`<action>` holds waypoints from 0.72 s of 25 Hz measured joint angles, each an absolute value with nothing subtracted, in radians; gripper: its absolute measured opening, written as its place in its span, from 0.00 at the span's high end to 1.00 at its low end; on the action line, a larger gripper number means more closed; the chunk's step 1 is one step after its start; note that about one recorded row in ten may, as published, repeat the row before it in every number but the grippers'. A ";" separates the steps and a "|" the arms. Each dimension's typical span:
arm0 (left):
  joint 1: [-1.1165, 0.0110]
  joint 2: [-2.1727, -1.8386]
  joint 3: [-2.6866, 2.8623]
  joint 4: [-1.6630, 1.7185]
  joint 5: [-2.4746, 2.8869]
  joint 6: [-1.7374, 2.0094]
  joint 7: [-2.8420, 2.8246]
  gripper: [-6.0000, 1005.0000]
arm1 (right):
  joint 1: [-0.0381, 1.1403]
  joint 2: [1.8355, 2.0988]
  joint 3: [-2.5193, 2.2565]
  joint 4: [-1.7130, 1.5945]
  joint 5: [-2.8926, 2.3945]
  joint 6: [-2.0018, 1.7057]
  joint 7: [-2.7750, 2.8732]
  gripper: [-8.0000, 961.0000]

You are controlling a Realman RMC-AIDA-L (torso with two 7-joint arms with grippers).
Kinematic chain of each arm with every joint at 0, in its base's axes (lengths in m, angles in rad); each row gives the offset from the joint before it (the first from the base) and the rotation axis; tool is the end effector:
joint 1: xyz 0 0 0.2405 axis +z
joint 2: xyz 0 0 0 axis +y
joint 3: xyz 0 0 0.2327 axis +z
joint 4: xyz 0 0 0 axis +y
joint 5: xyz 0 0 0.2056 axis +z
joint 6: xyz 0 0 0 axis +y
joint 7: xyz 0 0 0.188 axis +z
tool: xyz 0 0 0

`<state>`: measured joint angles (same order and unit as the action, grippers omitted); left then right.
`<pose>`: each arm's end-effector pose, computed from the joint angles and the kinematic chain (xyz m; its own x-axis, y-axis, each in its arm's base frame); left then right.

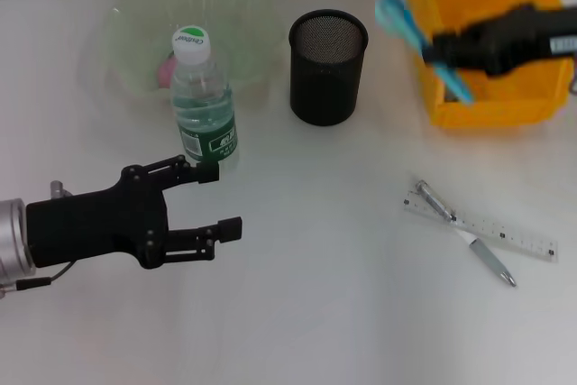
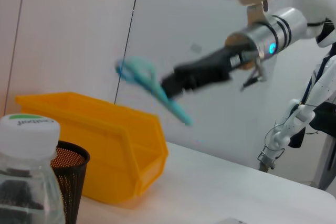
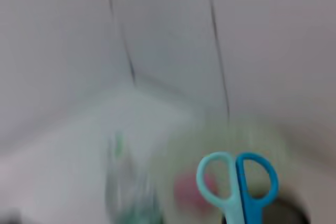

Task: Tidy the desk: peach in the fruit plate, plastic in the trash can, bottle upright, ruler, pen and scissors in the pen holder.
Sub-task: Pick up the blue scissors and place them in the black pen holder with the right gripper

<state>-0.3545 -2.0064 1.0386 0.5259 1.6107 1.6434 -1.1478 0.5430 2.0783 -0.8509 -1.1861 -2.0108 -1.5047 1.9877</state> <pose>-0.2365 0.2715 -0.0343 0.7512 0.2617 0.6059 0.3727 -0.9259 -0.0622 0.1602 0.3785 0.0393 0.7856 -0.4124 -0.4612 -0.5589 -0.7928 -0.2430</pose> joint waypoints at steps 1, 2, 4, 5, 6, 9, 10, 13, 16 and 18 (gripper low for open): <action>-0.355 -2.007 1.039 0.526 1.611 1.642 -1.148 0.14 | 0.543 2.078 -0.851 -1.186 -2.011 -1.505 1.988 0.78; -0.356 -2.007 1.039 0.526 1.611 1.641 -1.148 0.14 | 0.543 2.079 -0.847 -1.126 -1.932 -1.462 1.936 0.78; -0.356 -2.008 1.040 0.527 1.611 1.640 -1.147 0.14 | 0.560 2.080 -0.849 -0.961 -1.771 -1.368 1.815 0.78; -0.356 -2.010 1.040 0.528 1.611 1.640 -1.147 0.14 | 0.599 2.082 -0.860 -0.787 -1.631 -1.285 1.682 0.78; -0.356 -2.010 1.040 0.528 1.611 1.639 -1.146 0.14 | 0.627 2.083 -0.868 -0.691 -1.571 -1.244 1.613 0.78; -0.355 -2.010 1.040 0.529 1.611 1.639 -1.147 0.14 | 0.712 2.084 -0.883 -0.475 -1.459 -1.129 1.438 0.78; -0.354 -2.010 1.039 0.529 1.611 1.638 -1.147 0.14 | 0.739 2.086 -0.885 -0.427 -1.441 -1.095 1.396 0.78; -0.350 -2.008 1.034 0.529 1.611 1.638 -1.145 0.14 | 0.805 2.090 -0.887 -0.316 -1.410 -1.008 1.309 0.78; -0.349 -2.008 1.032 0.527 1.611 1.636 -1.144 0.14 | 0.841 2.092 -0.888 -0.267 -1.403 -0.969 1.288 0.78; -0.349 -2.008 1.032 0.526 1.611 1.635 -1.143 0.14 | 0.844 2.092 -0.891 -0.265 -1.402 -0.966 1.288 0.78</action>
